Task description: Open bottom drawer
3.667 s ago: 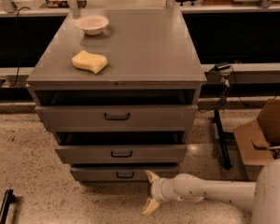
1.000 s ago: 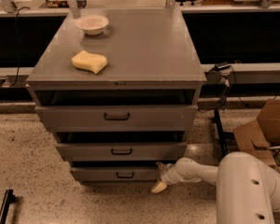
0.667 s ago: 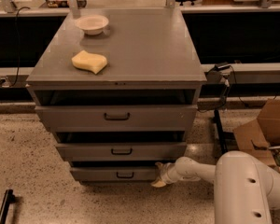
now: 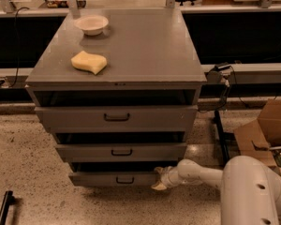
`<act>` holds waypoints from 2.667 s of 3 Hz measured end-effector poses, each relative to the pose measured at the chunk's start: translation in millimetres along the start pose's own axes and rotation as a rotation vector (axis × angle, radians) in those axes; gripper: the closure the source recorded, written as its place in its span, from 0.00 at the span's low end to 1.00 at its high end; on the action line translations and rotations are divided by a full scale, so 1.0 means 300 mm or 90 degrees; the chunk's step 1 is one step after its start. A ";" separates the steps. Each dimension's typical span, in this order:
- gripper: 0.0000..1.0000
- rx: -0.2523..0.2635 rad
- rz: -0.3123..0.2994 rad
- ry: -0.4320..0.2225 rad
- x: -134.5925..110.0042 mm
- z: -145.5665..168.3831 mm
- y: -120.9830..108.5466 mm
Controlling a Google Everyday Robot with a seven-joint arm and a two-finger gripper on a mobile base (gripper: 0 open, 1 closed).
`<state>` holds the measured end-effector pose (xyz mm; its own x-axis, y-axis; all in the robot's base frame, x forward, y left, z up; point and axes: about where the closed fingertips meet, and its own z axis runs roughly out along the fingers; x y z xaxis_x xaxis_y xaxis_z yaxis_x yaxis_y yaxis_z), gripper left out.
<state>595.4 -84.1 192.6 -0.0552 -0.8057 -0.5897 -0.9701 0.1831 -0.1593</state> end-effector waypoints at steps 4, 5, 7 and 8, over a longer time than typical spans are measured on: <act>0.05 -0.053 -0.023 -0.024 -0.034 -0.026 0.187; 0.00 -0.054 -0.023 -0.024 -0.036 -0.023 0.190; 0.17 -0.101 -0.015 0.010 -0.007 0.028 0.211; 0.39 -0.150 -0.011 0.018 0.010 0.068 0.254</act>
Offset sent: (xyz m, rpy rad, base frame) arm -0.1464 0.0267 0.0217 0.0773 0.0875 0.2267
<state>526.1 -60.9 162.5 -0.0417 -0.8236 -0.5656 -0.9991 0.0352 0.0224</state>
